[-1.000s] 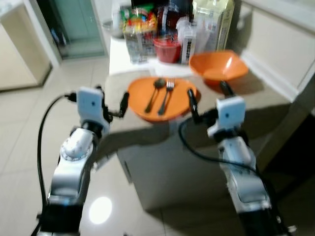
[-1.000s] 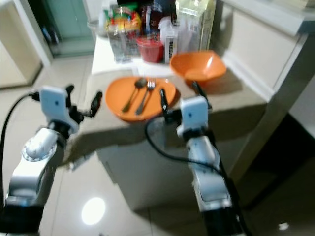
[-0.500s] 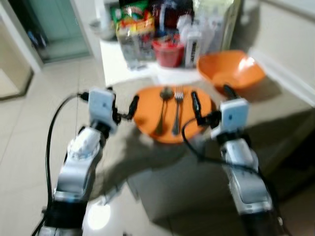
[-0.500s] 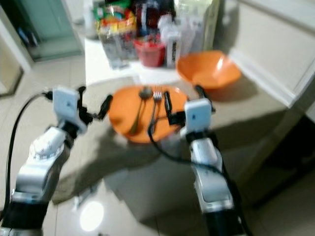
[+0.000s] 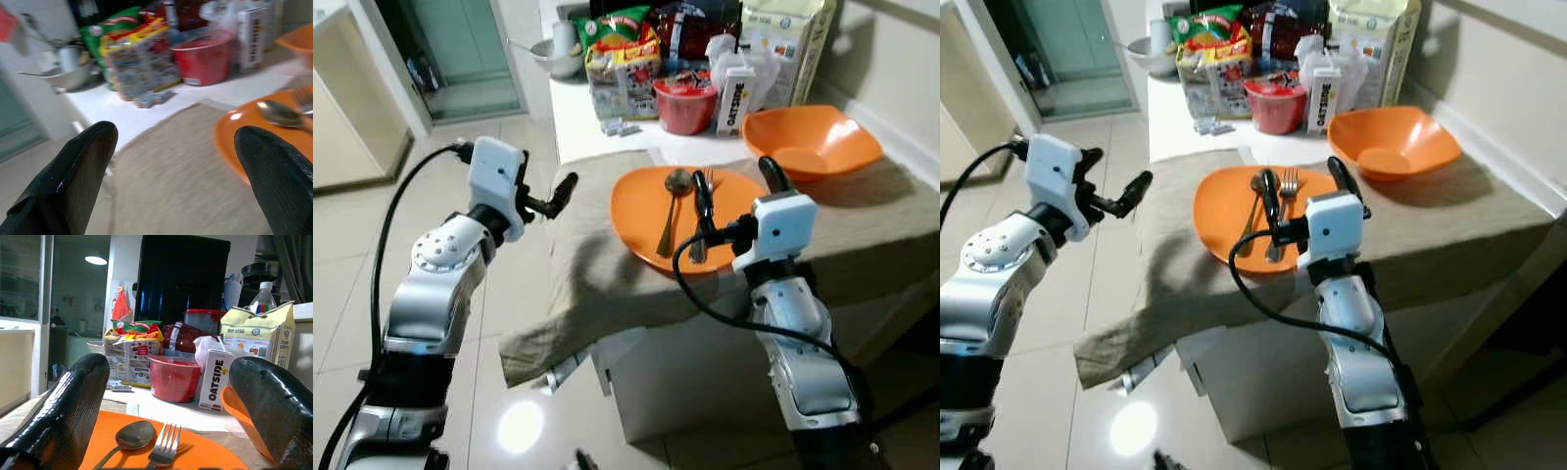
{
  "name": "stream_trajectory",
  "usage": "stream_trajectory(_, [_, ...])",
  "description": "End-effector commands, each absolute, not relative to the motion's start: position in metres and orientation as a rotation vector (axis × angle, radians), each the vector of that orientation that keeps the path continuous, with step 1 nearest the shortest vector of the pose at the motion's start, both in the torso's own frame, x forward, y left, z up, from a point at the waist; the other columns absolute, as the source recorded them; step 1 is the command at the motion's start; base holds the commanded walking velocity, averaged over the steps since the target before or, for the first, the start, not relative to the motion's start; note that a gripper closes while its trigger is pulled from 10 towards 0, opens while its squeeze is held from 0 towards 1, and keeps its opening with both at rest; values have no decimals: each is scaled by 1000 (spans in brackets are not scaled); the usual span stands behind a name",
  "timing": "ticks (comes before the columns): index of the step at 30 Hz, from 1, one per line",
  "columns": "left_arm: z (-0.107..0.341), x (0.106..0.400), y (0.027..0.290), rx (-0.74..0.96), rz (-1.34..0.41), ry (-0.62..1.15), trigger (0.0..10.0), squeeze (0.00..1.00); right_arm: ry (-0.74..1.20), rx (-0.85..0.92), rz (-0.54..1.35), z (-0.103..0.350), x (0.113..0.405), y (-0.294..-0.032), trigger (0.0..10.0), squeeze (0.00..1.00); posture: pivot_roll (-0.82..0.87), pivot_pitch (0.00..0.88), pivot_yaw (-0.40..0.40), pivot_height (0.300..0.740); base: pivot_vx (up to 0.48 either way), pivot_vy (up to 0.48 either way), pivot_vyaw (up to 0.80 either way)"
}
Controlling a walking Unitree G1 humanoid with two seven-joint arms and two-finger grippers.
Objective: Setting the table
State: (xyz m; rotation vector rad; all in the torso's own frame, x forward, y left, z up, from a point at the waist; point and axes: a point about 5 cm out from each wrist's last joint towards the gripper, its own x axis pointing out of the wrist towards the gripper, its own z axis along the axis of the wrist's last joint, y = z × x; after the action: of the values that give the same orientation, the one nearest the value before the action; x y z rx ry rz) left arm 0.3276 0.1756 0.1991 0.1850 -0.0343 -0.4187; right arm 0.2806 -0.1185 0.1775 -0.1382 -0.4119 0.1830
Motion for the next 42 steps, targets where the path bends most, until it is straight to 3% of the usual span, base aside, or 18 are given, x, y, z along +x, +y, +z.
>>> stream_trajectory(1, [203,333,171,185,-497,19,10000,0,-435,-145,167,186,275,-124,10000,0,-135,0,111,740,0,0,0])
stream_trajectory(10, [216,347,156,103,-628,97,10000,0,-366,-242,90,176,253,-171,10000,0,-187,3,134,740,0,0,0])
stream_trajectory(17, [212,352,135,84,-672,110,10000,0,-268,-324,46,153,226,-188,10000,0,-239,12,149,740,0,0,0])
stream_trajectory(26, [196,338,110,93,-779,181,10000,0,-255,-300,37,148,224,-184,10000,0,-249,0,159,740,0,0,0])
stream_trajectory(42, [166,338,104,141,-742,262,10000,0,-328,-253,47,167,231,-172,10000,0,-237,0,158,740,0,0,0])
